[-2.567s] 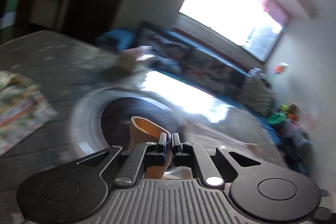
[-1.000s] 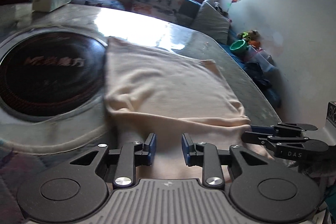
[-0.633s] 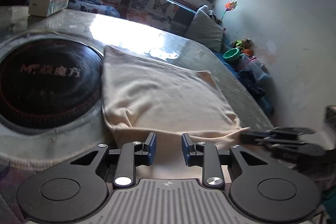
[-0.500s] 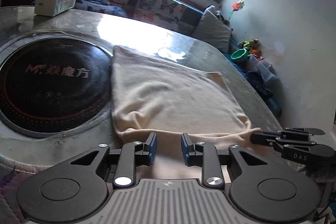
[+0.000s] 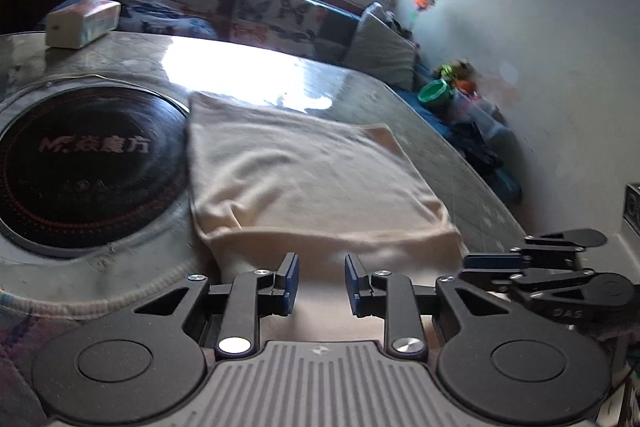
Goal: Fold clothes
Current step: 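Lay the folded side down and open the left gripper, then grasp the hem edge of the folded shirt with both grippers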
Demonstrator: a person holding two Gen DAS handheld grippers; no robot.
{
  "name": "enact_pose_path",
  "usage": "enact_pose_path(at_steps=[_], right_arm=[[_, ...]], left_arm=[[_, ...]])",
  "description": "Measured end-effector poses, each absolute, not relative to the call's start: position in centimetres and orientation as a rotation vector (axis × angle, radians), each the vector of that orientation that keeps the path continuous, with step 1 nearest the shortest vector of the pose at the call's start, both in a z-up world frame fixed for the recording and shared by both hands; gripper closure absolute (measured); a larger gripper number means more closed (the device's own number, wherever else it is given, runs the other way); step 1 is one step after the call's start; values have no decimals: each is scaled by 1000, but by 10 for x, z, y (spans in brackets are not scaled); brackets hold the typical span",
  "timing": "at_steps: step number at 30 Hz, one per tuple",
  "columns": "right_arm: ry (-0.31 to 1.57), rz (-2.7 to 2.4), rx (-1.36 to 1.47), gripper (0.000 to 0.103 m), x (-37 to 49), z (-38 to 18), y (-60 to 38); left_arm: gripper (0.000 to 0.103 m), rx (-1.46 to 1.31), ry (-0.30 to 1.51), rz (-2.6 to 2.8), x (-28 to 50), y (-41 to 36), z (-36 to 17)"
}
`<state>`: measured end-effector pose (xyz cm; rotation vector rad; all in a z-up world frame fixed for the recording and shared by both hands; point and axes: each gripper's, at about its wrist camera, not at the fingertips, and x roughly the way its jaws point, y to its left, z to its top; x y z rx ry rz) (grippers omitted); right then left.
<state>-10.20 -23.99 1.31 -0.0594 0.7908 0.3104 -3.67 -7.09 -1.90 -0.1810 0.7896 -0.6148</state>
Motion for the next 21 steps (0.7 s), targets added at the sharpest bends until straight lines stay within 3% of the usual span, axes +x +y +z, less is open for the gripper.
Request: enact_pose_path(at_steps=[5, 9, 21], right_arm=[[810, 314, -94, 84, -111, 4, -234], [785, 326, -108, 74, -117, 13, -231], [777, 323, -117, 74, -121, 11, -227]], left_arm=[[73, -118, 812, -623, -46, -73, -25], [63, -87, 780, -644, -56, -74, -19], [58, 62, 745, -654, -77, -87, -23]])
